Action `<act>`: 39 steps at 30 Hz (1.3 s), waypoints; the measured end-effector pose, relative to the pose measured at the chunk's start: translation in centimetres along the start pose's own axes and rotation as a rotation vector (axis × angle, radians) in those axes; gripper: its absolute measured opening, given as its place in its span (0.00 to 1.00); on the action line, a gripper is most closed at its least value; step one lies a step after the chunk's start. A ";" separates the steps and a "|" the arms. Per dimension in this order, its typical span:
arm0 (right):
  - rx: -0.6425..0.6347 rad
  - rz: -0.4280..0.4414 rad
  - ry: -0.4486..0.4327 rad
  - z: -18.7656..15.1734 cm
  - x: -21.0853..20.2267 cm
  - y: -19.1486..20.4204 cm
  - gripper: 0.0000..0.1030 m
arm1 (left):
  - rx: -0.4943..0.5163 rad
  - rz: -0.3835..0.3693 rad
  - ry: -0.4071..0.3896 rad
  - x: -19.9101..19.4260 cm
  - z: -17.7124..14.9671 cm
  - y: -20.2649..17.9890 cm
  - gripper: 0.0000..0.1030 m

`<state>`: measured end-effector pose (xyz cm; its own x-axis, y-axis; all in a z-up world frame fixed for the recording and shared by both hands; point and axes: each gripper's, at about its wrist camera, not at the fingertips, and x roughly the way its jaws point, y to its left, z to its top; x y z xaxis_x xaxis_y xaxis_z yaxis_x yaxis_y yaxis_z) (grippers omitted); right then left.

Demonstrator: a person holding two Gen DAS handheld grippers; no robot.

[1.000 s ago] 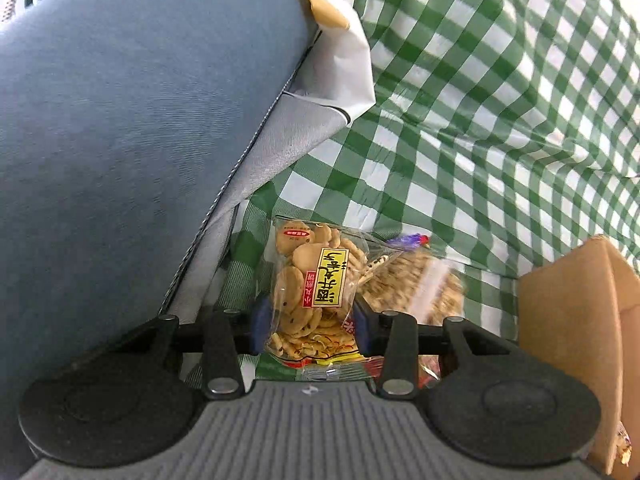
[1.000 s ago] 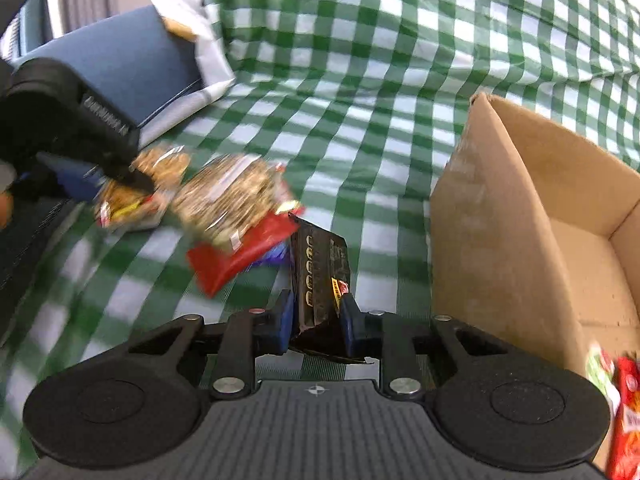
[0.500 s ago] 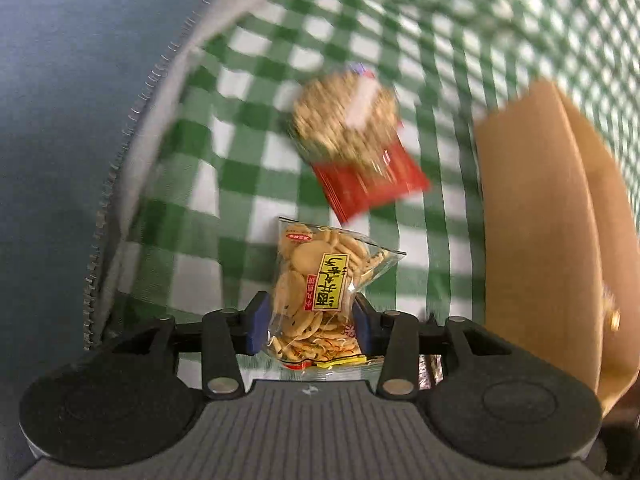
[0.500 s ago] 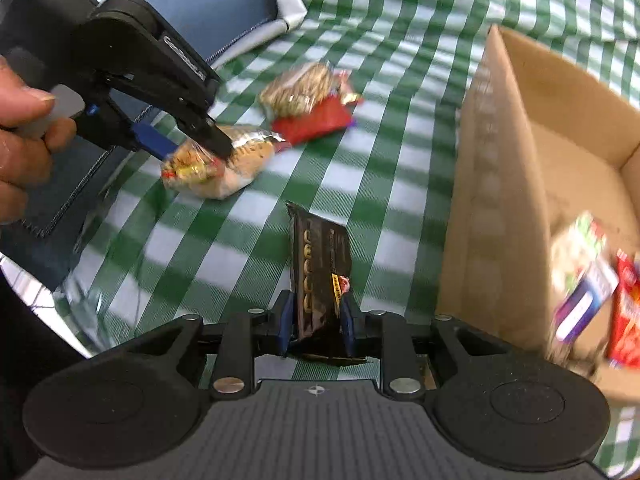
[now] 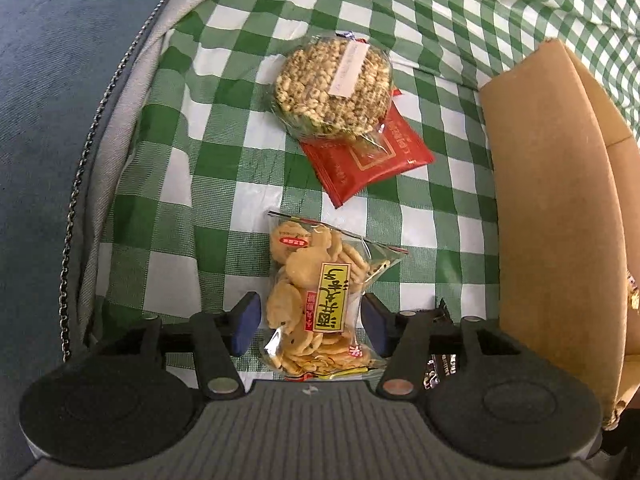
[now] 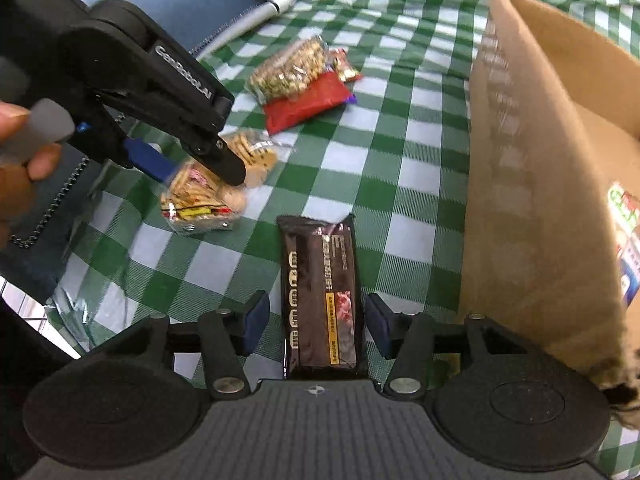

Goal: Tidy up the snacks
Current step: 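Grasp the clear cracker bag with the left tool while the right tool grasps the dark chocolate bar, then carry the cracker bag with the left tool while the right tool carries the chocolate bar over the box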

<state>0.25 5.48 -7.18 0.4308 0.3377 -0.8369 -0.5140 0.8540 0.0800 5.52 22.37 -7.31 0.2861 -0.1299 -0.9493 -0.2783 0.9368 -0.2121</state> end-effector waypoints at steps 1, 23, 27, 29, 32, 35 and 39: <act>0.005 0.000 0.007 0.0 0.2 0.0 0.53 | 0.003 0.001 0.002 0.2 0.1 -0.2 0.59; -0.022 -0.006 -0.081 0.2 -1.6 0.1 0.40 | 0.039 0.018 0.005 0.6 0.2 -0.4 0.49; -0.034 -0.021 -0.115 0.3 -2.5 0.3 0.40 | 0.027 0.021 -0.030 -0.2 0.3 -0.4 0.45; -0.034 -0.025 -0.135 0.3 -3.0 0.3 0.40 | 0.011 0.004 -0.057 -0.8 0.3 -0.2 0.44; -0.033 -0.019 -0.153 0.5 -3.4 0.2 0.40 | -0.020 -0.022 -0.112 -2.1 0.3 0.3 0.44; -0.046 -0.026 -0.175 0.9 -4.1 0.3 0.40 | -0.041 -0.042 -0.178 -3.5 0.0 0.5 0.43; -0.047 -0.032 -0.218 2.0 -6.0 0.4 0.40 | -0.039 -0.058 -0.270 -5.5 -0.4 0.0 0.43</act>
<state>-1.03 4.59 -1.06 0.5950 0.3924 -0.7015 -0.5292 0.8481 0.0256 3.55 22.97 -2.19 0.5354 -0.0865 -0.8401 -0.2880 0.9164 -0.2779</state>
